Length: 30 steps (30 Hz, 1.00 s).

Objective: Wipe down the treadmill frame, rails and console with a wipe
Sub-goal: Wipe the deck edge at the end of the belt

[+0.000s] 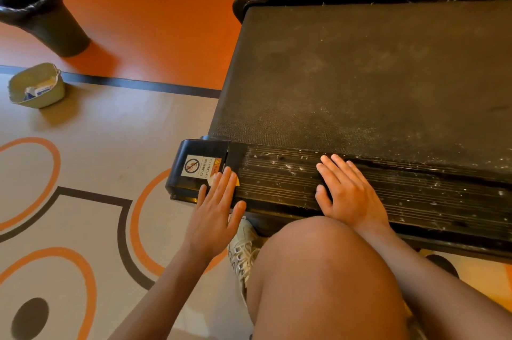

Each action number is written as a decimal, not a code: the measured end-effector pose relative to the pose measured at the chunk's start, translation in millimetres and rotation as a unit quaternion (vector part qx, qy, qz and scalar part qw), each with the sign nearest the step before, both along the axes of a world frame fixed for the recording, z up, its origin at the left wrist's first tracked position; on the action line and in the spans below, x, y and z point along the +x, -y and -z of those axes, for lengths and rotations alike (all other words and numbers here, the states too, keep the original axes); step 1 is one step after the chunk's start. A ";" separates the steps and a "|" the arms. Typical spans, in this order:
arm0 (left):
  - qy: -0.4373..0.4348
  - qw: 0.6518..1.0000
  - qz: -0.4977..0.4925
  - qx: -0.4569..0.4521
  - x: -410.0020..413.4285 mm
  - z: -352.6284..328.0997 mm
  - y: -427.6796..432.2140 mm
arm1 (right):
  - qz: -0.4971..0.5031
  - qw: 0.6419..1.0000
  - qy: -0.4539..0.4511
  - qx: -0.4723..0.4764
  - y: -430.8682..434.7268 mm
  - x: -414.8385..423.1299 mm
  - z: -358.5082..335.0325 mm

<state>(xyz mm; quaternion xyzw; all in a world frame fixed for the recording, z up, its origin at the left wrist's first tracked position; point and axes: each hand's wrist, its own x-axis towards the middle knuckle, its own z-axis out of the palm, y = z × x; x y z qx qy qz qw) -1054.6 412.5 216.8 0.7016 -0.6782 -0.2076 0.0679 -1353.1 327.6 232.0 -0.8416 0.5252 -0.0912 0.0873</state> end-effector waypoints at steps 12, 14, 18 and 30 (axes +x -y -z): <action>0.038 0.998 0.042 0.008 -6.0 -0.5 100.3 | -0.008 1.000 -0.001 0.014 2.3 -4.0 1.7; 0.028 0.999 0.037 0.002 -5.7 -0.3 77.4 | -0.008 1.000 0.001 0.015 2.4 -4.6 2.8; 0.013 1.000 0.010 -0.018 -12.3 -0.6 13.3 | 0.001 1.000 0.006 0.019 1.6 -3.2 2.9; 0.013 1.000 -0.004 -0.007 -19.0 1.7 94.2 | -0.002 1.000 0.008 0.023 2.0 -2.5 2.2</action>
